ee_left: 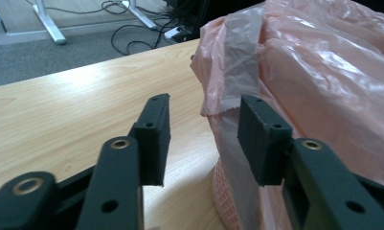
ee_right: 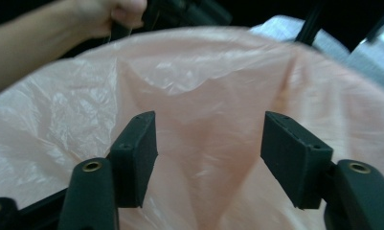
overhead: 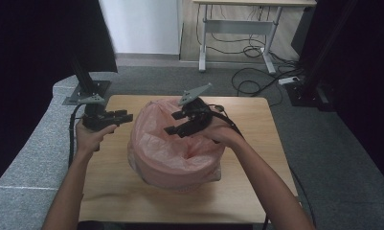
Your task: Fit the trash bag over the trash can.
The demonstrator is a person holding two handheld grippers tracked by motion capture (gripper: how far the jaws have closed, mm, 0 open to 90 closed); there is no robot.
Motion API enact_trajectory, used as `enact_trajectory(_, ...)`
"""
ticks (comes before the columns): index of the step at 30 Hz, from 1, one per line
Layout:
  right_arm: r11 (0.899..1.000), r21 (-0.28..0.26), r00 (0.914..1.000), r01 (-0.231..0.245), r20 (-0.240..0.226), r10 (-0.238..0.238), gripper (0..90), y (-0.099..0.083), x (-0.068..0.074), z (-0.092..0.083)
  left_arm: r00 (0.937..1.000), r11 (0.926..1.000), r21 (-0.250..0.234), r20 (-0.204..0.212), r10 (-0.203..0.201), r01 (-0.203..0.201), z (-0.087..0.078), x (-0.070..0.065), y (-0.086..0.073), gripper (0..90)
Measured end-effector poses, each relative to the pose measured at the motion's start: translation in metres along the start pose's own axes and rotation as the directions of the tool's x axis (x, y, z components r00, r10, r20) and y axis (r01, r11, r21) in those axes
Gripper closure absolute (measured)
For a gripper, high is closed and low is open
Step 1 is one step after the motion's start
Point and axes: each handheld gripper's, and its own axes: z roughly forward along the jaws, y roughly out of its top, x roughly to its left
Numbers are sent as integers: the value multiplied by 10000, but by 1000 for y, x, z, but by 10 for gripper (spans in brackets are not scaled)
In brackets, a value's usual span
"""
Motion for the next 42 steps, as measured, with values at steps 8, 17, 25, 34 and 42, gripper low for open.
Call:
enact_trajectory(8,9865,1637,9999,95,-92,-81,299,-1,-2,37,9998,9997,-146,3,208,-208,-5,-6,-3,479)
enact_trajectory(17,9711,2387,9998,-27,-206,78,277,-6,-3,61,9997,9994,-268,106,239,-237,-9,-7,-4,468)
enact_trajectory(25,9636,2675,9998,7,-216,52,271,-7,0,65,9999,9994,-314,103,131,-128,-10,-5,-8,466)
enact_trajectory(34,9980,601,9993,-212,331,192,286,4,-2,4,9999,9995,-276,32,135,-134,-13,-7,-10,457)
enact_trajectory(42,9986,-331,9936,-416,1039,448,288,-18,-3,-52,9998,9995,-242,-19,179,-180,-16,-9,-14,454)
